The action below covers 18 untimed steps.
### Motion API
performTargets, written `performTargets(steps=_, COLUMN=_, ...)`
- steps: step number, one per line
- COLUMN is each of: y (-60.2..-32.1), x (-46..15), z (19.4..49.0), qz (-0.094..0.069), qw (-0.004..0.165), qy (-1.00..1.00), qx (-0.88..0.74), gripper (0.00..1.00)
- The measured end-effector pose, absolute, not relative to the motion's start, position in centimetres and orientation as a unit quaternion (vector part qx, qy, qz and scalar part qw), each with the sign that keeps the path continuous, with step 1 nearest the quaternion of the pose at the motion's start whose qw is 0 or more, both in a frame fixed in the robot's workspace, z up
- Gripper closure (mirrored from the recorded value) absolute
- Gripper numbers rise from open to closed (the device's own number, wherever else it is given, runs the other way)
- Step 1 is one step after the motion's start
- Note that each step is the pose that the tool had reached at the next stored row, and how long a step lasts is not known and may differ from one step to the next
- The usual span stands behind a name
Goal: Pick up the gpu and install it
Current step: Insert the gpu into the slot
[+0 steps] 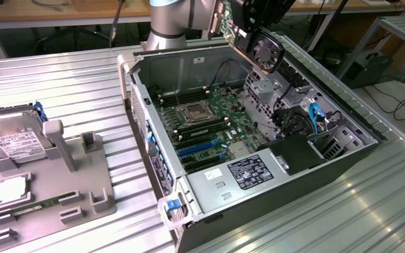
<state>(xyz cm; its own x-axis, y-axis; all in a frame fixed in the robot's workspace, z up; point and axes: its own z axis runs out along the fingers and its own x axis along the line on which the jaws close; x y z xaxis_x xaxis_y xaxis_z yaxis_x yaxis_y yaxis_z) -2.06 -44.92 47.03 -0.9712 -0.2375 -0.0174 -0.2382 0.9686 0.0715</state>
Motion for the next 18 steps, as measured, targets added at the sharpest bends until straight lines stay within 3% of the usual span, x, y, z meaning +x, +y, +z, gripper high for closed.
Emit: performTargets(steps=18, y=-44.97, x=-2.06, z=47.03, qz=0.037, qw=0.001, qy=0.979, qx=-0.198, gripper=0.73)
